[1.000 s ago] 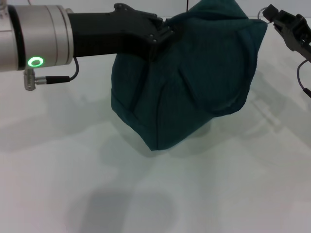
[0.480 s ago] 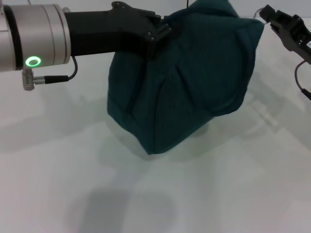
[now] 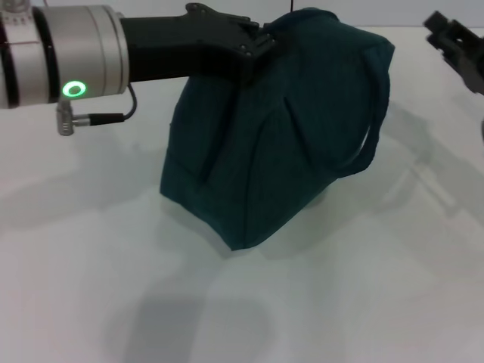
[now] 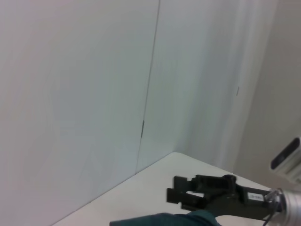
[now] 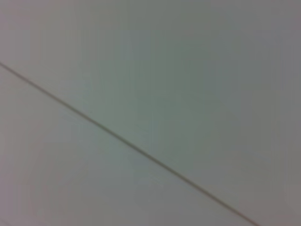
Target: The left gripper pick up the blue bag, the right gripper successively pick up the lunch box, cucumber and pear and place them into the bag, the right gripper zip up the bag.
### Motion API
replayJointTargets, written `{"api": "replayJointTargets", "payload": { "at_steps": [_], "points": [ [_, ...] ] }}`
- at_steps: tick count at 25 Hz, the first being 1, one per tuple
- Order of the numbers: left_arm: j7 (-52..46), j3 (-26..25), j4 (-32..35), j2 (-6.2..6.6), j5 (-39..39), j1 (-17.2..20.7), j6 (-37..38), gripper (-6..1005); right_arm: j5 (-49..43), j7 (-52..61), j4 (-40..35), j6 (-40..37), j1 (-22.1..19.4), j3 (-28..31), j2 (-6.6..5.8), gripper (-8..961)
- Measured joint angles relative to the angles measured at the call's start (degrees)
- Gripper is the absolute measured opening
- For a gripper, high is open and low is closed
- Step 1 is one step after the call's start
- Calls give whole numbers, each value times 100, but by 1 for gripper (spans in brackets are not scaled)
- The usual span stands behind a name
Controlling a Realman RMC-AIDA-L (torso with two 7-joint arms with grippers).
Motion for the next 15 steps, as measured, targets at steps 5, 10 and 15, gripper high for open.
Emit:
{"api": "replayJointTargets", "payload": {
  "at_steps": [5,10,15],
  "points": [
    [69,242,-359,-2,-3,-104,-430,45,10,-2,-4,-109,-177,154,-73,449],
    [261,517,-770,-6,-19,-241,-865,44,21,-8,-11,-212,-258,195,-105,640],
    [562,685,-1265,-8,-324,-362,-1256,44,24,-31,-11,-224,-268,199,-105,813]
  ]
}}
